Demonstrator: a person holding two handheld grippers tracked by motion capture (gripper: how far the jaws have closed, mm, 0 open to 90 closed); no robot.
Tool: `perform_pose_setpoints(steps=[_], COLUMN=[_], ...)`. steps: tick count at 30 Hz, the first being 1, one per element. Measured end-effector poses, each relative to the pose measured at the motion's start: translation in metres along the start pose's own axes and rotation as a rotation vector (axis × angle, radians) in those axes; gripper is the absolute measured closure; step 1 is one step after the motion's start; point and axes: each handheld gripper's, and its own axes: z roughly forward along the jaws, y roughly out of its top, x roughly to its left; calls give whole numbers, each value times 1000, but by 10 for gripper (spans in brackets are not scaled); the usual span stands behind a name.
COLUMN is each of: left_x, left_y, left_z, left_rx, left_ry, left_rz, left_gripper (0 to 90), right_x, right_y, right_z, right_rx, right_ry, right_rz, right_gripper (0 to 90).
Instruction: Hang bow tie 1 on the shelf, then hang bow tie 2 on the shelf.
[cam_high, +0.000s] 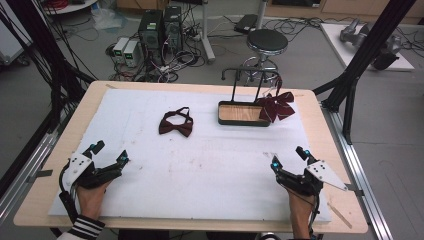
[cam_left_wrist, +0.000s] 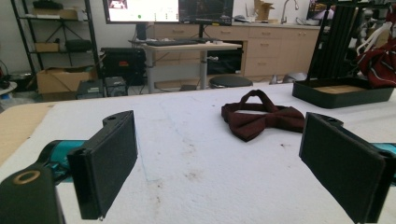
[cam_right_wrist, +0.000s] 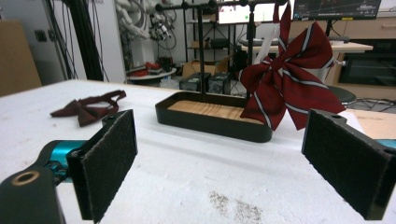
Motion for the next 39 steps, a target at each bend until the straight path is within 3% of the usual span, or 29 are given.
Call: perform_pose_setpoints(steps=[7,17,22,24,34,36,39], left_x=[1,-3,-4,-3,2,2,2], left_y=[12,32,40,43,59,62,68], left_z=[4,11,16,19,40,45,54], left_rx=[5,8,48,63,108,119,133], left_ry=[-36,-84,-112,-134,-242,-271,-284], left_rz=[0,32,38,34,104,103,122], left_gripper=[116,116,113,113,114,114,114], right_x=[0,1,1,1,6,6,6], right_y=[-4,-8,-11,-14,-17,-19,-20], right_z=[-1,-1,-1,-1,1,1,1], right_rx=[-11,-2,1,4,27,30,27], right_ry=[-2,3,0,3,14,16,11], right_rz=[4,3,8,17,1,-1,2], right_gripper=[94,94,94,94,94,94,94])
